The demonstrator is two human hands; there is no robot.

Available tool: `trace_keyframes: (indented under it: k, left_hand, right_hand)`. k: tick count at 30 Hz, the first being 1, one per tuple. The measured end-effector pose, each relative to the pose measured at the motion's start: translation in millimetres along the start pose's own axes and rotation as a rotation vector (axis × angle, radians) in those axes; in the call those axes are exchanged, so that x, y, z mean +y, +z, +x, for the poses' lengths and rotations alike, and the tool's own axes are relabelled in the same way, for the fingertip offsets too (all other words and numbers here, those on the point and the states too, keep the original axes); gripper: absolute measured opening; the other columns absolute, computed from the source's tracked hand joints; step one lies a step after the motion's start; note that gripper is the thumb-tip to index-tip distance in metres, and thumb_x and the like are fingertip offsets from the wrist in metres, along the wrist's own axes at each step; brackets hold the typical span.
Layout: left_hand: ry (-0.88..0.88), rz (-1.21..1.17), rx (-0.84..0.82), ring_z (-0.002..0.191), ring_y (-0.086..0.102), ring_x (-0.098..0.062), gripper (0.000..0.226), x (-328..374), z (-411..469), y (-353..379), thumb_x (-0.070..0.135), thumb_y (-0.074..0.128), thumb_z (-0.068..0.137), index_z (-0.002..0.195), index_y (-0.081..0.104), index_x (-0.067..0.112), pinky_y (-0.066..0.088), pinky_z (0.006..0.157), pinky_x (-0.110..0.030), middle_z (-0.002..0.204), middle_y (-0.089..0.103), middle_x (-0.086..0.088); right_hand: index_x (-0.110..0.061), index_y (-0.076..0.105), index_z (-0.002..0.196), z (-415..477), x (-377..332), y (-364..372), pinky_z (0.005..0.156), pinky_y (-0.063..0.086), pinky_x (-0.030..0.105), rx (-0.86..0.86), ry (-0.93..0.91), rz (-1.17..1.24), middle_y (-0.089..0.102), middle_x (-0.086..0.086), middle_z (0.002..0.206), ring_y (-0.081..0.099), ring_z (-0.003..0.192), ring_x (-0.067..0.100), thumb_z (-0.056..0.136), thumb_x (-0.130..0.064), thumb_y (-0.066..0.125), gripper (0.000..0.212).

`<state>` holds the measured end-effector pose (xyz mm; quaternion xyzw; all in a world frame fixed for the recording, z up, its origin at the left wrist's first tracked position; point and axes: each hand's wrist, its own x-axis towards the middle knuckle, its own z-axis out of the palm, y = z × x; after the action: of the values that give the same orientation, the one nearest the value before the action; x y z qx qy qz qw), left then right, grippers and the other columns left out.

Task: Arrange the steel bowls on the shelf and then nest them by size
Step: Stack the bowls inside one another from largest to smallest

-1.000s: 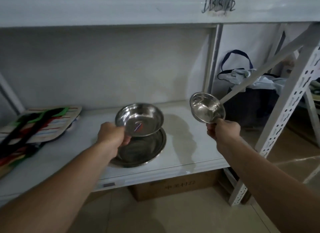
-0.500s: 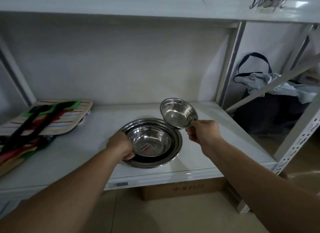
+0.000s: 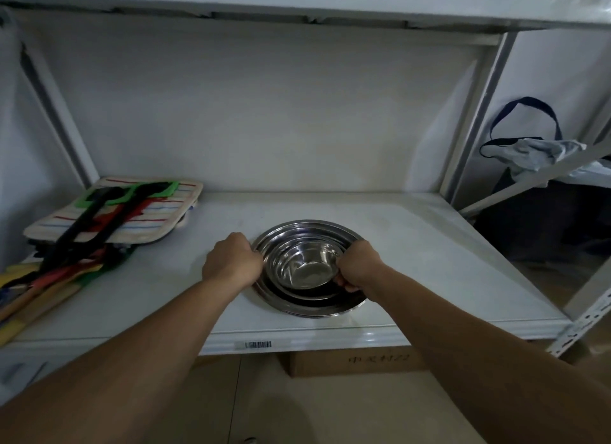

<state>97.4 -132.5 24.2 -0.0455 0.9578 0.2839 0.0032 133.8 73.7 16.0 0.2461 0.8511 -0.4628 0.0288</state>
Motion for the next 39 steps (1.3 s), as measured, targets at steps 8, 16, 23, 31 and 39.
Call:
trace_keyframes:
  k: [8, 16, 23, 31, 39]
  left_hand:
    - [0.076, 0.111, 0.013, 0.092, 0.064, -0.033, 0.029, 3, 7, 2, 0.032, 0.055, 0.088, 0.109, 0.061, 0.012, 0.045, 0.067, -0.033, 0.117, 0.066, -0.013]
    - [0.001, 0.03, -0.27, 0.112, 0.063, -0.033, 0.074, 17, 34, 15, 0.051, 0.076, 0.078, 0.132, 0.056, 0.005, 0.052, 0.084, -0.035, 0.127, 0.064, -0.016]
    - [0.036, 0.117, -0.248, 0.101, 0.068, -0.032, 0.05, 17, 41, 18, 0.041, 0.083, 0.077, 0.109, 0.064, 0.008, 0.057, 0.087, -0.036, 0.111, 0.071, -0.013]
    - [0.058, 0.161, -0.191, 0.1, 0.067, -0.031, 0.06, 11, 42, 26, 0.045, 0.082, 0.075, 0.119, 0.062, 0.009, 0.056, 0.082, -0.037, 0.113, 0.069, -0.011]
    - [0.09, 0.263, -0.136, 0.106, 0.065, -0.032, 0.064, 7, 41, 36, 0.051, 0.079, 0.078, 0.123, 0.058, 0.011, 0.052, 0.08, -0.04, 0.123, 0.063, -0.013]
  right_hand:
    - [-0.005, 0.058, 0.109, -1, -1, -19, 0.074, 0.046, 0.037, 0.27, -0.155, -0.514, 0.063, 0.012, 0.098, 0.059, 0.091, 0.031, 0.095, -0.018, 0.053, 0.02]
    - [-0.008, 0.058, 0.119, 22, 11, -34, 0.079, 0.063, 0.039, 0.004, -0.036, -0.387, 0.066, 0.009, 0.095, 0.071, 0.089, 0.027, 0.081, -0.049, 0.075, 0.058]
    - [-0.014, 0.048, 0.106, 35, 13, -28, 0.064, 0.05, 0.03, 0.027, -0.082, -0.493, 0.054, 0.001, 0.08, 0.056, 0.067, 0.015, 0.083, -0.044, 0.077, 0.048]
    - [-0.008, 0.053, 0.121, 41, 17, -23, 0.074, 0.055, 0.036, 0.041, -0.085, -0.503, 0.054, 0.003, 0.082, 0.065, 0.088, 0.027, 0.079, -0.047, 0.078, 0.062]
    - [-0.004, 0.052, 0.128, 44, 21, -12, 0.078, 0.056, 0.038, 0.096, -0.054, -0.512, 0.063, 0.01, 0.101, 0.066, 0.094, 0.03, 0.081, -0.037, 0.077, 0.063]
